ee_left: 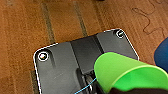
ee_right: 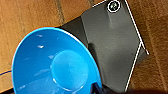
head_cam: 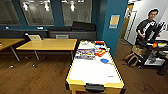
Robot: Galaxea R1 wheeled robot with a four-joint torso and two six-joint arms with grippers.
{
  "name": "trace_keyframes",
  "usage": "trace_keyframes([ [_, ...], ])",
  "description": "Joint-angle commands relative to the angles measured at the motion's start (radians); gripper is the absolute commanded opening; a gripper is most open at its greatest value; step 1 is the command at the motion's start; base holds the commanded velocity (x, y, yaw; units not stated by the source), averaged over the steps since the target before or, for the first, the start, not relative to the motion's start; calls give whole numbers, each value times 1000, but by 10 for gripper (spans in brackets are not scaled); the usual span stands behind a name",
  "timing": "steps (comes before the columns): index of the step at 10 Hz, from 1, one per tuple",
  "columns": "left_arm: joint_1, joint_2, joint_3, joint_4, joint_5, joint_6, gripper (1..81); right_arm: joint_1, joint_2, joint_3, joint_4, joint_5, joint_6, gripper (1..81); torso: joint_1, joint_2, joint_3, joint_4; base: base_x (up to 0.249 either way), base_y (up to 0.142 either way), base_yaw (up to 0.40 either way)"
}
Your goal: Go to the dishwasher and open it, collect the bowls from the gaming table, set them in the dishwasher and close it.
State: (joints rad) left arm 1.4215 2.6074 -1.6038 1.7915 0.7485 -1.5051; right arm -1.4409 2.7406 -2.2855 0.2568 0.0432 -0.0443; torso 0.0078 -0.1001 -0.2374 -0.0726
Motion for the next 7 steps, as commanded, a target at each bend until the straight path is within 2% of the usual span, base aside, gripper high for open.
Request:
trace_keyframes([
  [1, -26, 0, 44, 23, 9, -4, 10, 41, -17, 5, -18, -65, -5, 10, 0, 0, 0, 0, -151, 0, 0],
  [2, -26, 1, 44, 25, 8, -4, 10, 42, -16, 3, -18, -65, -5, 10, 0, 0, 0, 0, -151, 0, 0],
  [3, -25, 1, 38, 26, -3, -4, 10, 41, -16, -1, -18, -65, -5, 10, -1, 0, 0, 0, 0, 0, 0],
  [4, -22, -1, 15, 29, -46, -4, 10, 39, -13, -11, -18, -65, -5, 10, -2, -1, 0, 0, 0, 0, 0],
  [5, -19, 5, -46, 35, -125, -10, 10, 39, -14, -18, -18, -65, -5, 10, -3, -2, 1, 0, 0, 0, 0],
  [7, -17, 23, -178, 39, -260, -61, 10, 41, -13, -32, -19, -65, -5, 10, -3, -2, 1, 0, 0, 0, 0],
])
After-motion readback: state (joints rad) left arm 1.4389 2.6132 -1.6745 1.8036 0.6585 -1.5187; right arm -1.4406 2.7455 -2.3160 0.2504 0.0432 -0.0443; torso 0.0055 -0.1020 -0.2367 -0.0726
